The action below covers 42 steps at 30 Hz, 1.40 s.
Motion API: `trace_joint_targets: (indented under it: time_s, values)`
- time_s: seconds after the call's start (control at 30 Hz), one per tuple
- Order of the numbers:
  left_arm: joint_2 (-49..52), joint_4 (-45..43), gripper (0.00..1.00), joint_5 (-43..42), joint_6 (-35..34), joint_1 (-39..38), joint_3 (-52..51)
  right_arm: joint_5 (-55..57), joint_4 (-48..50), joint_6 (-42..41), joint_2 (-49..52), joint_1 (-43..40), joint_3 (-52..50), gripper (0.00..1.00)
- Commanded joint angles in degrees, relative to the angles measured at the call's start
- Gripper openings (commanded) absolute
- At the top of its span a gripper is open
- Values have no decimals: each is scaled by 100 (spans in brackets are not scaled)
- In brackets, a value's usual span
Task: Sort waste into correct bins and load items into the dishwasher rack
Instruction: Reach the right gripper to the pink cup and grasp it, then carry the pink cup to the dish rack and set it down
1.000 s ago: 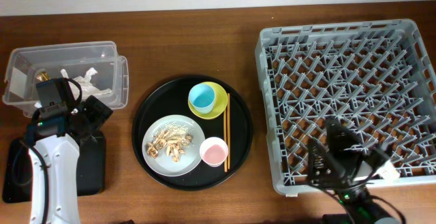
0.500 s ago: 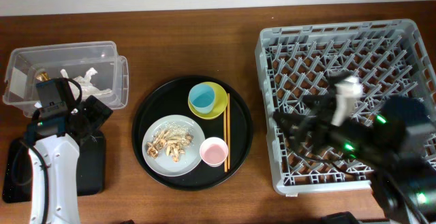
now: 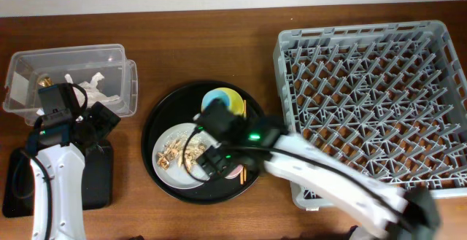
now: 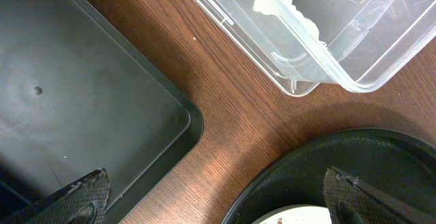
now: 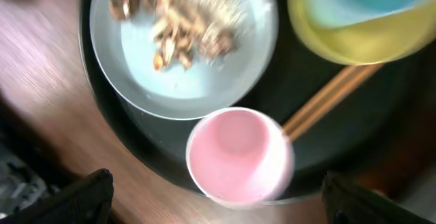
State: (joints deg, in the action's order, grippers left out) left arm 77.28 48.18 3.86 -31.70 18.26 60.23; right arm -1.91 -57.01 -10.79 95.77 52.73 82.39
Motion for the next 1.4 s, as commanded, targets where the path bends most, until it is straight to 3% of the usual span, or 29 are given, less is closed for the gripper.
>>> trace_joint_targets:
  time_s: [0.0,0.1,0.27,0.4,0.47,0.57,0.7,0.93,1.1,1.27,1.37]
  values:
    - [-2,-9,99,26,48,28,116,-1202,280,-83,570,90,155,98]
    - [-2,-9,99,26,48,28,116,-1366,422,-63,953,90,155,98]
    - [-2,-9,99,26,48,28,116,-960,422,-518,1351,109,151,73]
    - [-2,-9,99,28,48,28,116,-149,299,-802,1390,245,149,65]
    - [-2,-9,99,28,48,28,116,-52,278,-949,1390,308,144,53]
    - [-2,-9,99,26,48,28,116,-37,284,-970,1390,389,144,43]
    - [-2,-9,99,26,48,28,116,-44,278,-1104,1390,400,146,17]
    - [-2,-9,99,28,48,28,116,-341,-52,-1117,1388,387,503,4]
    - [-2,-9,99,28,48,28,116,302,-1438,-1115,1377,133,1816,4]
    - [-2,-9,99,28,48,28,116,1010,-2929,-1082,1355,-719,3515,4]
    - [-2,-9,99,26,48,28,116,1008,-3375,-603,1344,-1784,4339,4]
